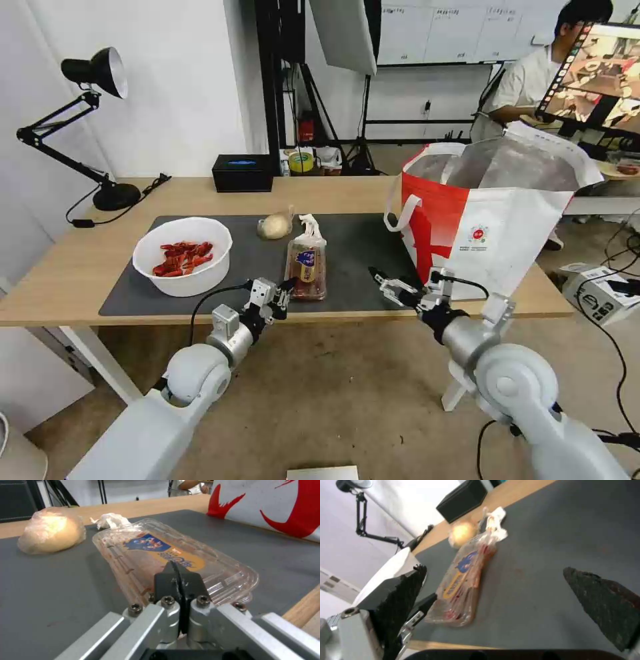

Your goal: Pick up the trash from the table and place it into the takeout bag.

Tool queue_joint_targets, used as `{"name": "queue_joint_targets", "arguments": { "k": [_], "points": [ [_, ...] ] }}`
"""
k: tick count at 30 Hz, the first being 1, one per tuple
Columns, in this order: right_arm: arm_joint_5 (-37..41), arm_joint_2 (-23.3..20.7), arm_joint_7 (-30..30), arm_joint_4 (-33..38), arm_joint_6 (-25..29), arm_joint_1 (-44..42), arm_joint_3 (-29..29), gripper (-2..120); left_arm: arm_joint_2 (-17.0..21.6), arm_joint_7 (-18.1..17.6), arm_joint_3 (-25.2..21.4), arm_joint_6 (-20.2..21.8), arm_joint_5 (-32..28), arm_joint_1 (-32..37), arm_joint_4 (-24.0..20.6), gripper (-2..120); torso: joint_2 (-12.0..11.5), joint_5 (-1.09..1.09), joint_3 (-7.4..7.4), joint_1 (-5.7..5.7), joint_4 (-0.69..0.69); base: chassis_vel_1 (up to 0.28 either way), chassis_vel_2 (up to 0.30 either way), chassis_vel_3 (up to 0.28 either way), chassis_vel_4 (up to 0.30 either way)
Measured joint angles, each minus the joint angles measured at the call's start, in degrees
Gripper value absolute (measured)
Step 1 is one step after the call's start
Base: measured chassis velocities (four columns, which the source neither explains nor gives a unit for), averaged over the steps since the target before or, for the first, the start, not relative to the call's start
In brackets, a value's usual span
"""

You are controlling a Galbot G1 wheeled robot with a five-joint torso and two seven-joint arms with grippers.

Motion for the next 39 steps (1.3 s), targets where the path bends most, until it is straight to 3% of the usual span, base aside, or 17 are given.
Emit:
{"name": "queue_joint_targets", "arguments": {
  "k": [14,32,39],
  "points": [
    [5.84,2.18,3.48,-5.5,-1.31,8.95,-5.7,100,-0.48,0.11,-0.03,-0.09,0.0,0.47,-0.43,0,0.0,0.0,0.0,0.0,0.0,0.0,0.0,0.0,0.0],
    [18.93,6.43,18.23,-14.45,-7.61,24.57,-13.44,100,-1.58,0.04,-0.95,-0.13,0.54,1.69,-0.62,0,0.0,0.0,0.0,0.0,0.0,0.0,0.0,0.0,0.0],
    [20.91,8.41,20.88,-17.71,-9.45,28.52,-15.34,100,-1.64,0.04,-1.33,-0.13,0.56,2.21,-0.98,0,0.0,0.0,0.0,0.0,0.0,0.0,0.0,0.0,0.0]
  ]
}}
